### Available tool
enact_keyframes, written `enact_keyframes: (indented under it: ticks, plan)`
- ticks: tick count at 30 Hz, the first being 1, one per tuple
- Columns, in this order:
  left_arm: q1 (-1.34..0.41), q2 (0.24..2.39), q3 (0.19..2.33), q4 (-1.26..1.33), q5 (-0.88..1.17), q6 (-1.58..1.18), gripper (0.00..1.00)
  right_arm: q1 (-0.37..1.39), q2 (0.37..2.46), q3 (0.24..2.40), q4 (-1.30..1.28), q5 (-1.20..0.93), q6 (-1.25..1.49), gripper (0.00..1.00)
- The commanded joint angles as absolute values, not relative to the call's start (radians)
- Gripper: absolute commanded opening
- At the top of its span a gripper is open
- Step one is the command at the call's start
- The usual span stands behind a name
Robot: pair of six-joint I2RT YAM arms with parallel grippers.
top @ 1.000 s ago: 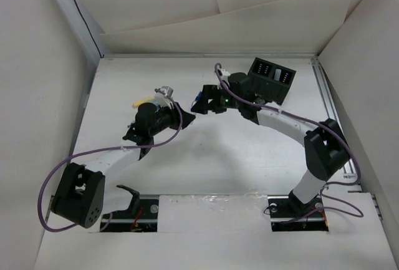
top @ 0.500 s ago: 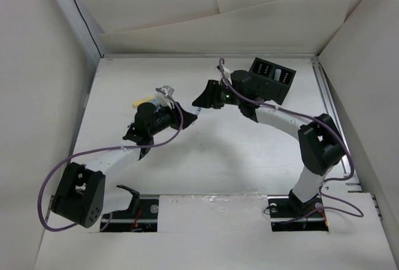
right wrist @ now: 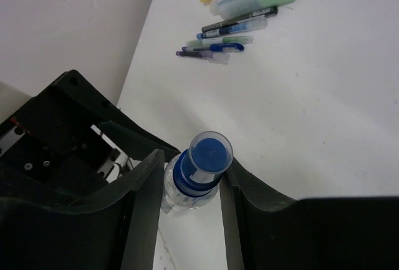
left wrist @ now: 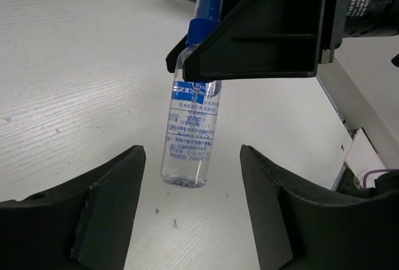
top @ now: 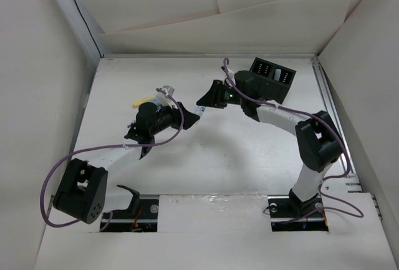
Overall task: Sort the stationery into containers
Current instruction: Place the stationery in the storage box.
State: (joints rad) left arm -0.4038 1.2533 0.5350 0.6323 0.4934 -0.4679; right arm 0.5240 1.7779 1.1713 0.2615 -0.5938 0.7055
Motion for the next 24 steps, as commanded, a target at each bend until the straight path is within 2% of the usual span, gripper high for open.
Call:
enact_keyframes:
  ticks: [1, 4, 8, 15, 16, 21, 24]
  plan:
    - [-0.402, 1.209, 0.526, 0.703, 0.486, -0.471, 0.6, 0.483, 1.72, 1.163, 0.333, -0.575, 0.706, 0.18]
    - [-0.402, 1.2, 0.526, 0.703, 0.486, -0.48, 0.66, 0.448, 1.72, 1.154, 0.333, -0.575, 0.706, 0.17]
    - [-0.402, 1.18, 0.517, 0.703, 0.477, -0.48, 0.8, 0.382, 1.672, 1.143, 0.324, -0.549, 0.695, 0.15]
    - [-0.402, 1.157, 0.508, 0.703, 0.457, -0.48, 0.82, 0.134, 1.574, 1.185, 0.198, -0.473, 0.643, 0.15]
    - [-0.402, 1.157, 0.508, 0.703, 0.457, -0.489, 0.82, 0.103, 1.563, 1.201, 0.172, -0.436, 0.614, 0.15]
    - [-0.402, 1.166, 0.508, 0.703, 0.457, -0.518, 0.83, -0.046, 1.551, 1.316, -0.02, 0.014, 0.558, 0.15]
    - [-0.402, 1.166, 0.508, 0.703, 0.468, -0.528, 0.86, -0.07, 1.563, 1.341, -0.04, 0.207, 0.549, 0.15]
